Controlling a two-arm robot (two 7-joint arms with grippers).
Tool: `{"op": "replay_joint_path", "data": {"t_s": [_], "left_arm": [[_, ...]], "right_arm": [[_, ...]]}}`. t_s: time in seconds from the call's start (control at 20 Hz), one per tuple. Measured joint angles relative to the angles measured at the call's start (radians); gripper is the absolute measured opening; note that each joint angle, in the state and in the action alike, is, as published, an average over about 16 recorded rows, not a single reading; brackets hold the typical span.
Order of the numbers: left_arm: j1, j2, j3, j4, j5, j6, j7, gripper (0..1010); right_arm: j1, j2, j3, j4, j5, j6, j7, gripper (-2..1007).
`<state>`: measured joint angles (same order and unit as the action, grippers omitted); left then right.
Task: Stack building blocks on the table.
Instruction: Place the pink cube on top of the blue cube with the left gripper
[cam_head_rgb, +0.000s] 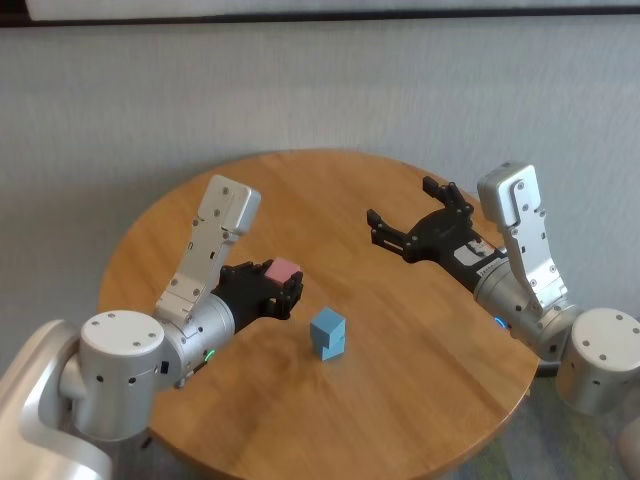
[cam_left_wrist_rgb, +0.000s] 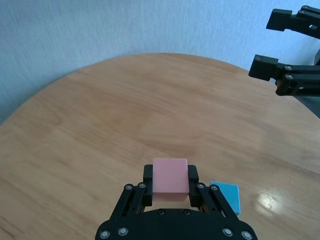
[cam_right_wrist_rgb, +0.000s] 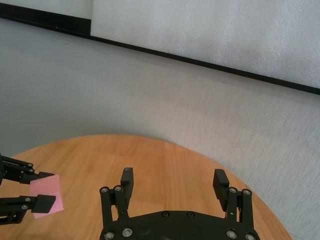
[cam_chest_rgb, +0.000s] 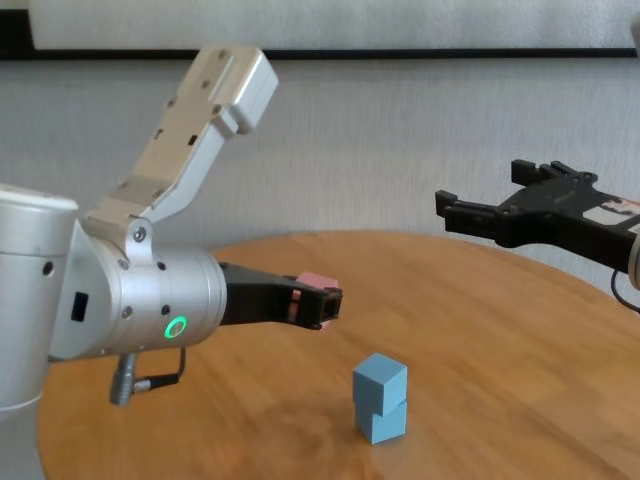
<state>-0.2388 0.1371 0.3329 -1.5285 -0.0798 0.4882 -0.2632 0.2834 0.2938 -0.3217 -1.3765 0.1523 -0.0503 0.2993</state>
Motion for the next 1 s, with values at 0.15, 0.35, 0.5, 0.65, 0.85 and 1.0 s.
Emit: {"op": "replay_joint_path", "data": {"t_s": [0.15, 0.35, 0.5, 0.65, 0.85, 1.0], "left_arm": [[0.0, -0.001, 0.012, -0.012, 0.003, 0.02, -0.007, 400], [-0.003, -0.003, 0.027, -0.017, 0.004, 0.04, -0.019, 400], [-0.004, -0.004, 0.037, -0.019, 0.004, 0.053, -0.027, 400], [-0.002, -0.005, 0.045, -0.022, 0.004, 0.064, -0.033, 400], [0.002, -0.005, 0.054, -0.026, 0.003, 0.073, -0.039, 400], [0.004, -0.005, 0.058, -0.028, 0.001, 0.076, -0.043, 400]], "right_arm": [[0.0, 0.0, 0.0, 0.0, 0.0, 0.0, 0.0, 1005], [0.0, 0.0, 0.0, 0.0, 0.0, 0.0, 0.0, 1005], [0.0, 0.0, 0.0, 0.0, 0.0, 0.0, 0.0, 1005], [0.0, 0.0, 0.0, 0.0, 0.0, 0.0, 0.0, 1005], [0.0, 0.0, 0.0, 0.0, 0.0, 0.0, 0.0, 1006], [0.0, 0.0, 0.0, 0.0, 0.0, 0.0, 0.0, 1005]]}}
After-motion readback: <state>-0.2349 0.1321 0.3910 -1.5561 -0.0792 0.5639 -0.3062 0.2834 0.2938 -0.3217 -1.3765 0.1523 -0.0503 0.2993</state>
